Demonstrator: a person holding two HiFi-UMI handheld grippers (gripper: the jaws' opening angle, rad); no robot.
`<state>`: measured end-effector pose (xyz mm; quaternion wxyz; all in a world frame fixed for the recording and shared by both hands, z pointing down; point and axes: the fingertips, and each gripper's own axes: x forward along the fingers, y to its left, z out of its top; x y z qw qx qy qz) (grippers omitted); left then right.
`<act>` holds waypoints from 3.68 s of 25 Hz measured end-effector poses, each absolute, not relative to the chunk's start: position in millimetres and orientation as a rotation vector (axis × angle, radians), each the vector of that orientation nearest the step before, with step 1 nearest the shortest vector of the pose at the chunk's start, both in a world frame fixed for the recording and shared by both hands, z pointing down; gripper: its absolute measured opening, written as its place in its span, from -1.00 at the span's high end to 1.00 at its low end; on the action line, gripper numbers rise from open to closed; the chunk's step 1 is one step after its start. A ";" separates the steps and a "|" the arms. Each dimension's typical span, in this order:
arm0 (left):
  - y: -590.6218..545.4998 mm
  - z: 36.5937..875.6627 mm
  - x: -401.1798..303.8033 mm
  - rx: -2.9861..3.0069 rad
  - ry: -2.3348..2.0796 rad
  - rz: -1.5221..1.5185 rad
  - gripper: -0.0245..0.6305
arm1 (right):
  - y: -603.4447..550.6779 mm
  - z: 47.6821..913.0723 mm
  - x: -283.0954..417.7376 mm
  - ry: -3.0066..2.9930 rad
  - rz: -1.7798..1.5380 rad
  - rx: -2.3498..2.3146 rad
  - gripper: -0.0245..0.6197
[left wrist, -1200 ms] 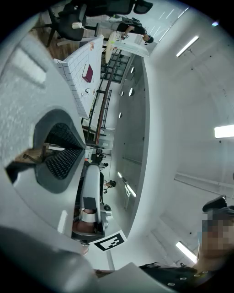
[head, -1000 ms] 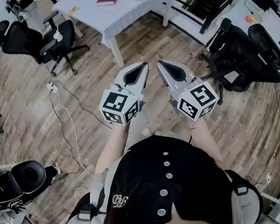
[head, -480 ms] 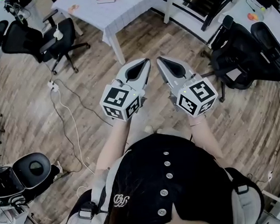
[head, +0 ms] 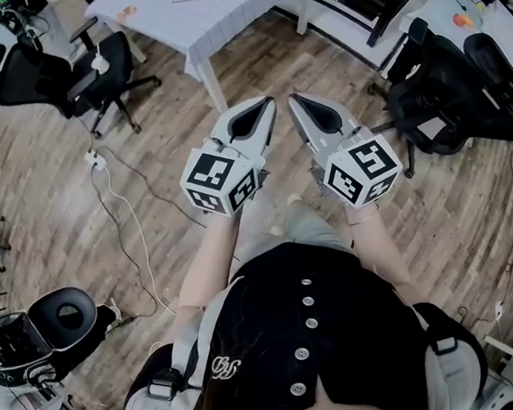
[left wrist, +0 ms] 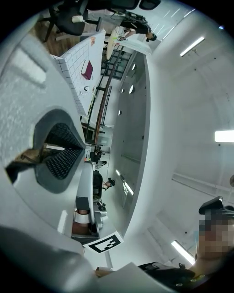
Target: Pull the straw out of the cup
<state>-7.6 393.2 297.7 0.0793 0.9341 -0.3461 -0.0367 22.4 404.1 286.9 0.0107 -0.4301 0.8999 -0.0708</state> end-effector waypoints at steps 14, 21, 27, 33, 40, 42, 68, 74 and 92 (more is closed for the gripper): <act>260.0 306.9 3.5 2.766 -1.102 -0.112 0.93 | 266.3 298.7 39.8 2.871 -0.221 -1.273 0.92; 175.4 296.8 21.1 2.758 -1.140 -0.136 0.93 | 182.5 286.1 53.9 2.881 -0.204 -1.213 0.92; 122.3 297.7 41.1 2.731 -1.157 -0.177 0.93 | 131.8 292.2 65.4 2.904 -0.230 -1.161 0.92; 94.0 313.2 46.1 2.678 -1.163 -0.172 0.93 | 105.1 307.9 74.5 2.897 -0.310 -1.147 0.92; 56.5 320.3 54.5 2.671 -1.137 -0.142 0.93 | 68.0 320.4 83.3 2.881 -0.370 -1.173 0.92; 42.8 324.8 53.2 2.666 -1.127 -0.139 0.93 | 54.8 323.1 81.7 2.872 -0.377 -1.181 0.92; -202.4 335.4 5.7 2.702 -0.935 -0.085 0.93 | -192.4 347.0 39.3 2.780 -0.470 -1.397 0.92; -233.5 348.5 5.9 2.703 -0.863 -0.057 0.93 | -225.3 353.8 29.9 2.779 -0.460 -1.416 0.92; -283.6 379.7 1.5 2.635 -0.870 -0.012 0.93 | -278.1 382.1 33.6 2.737 -0.620 -1.437 0.92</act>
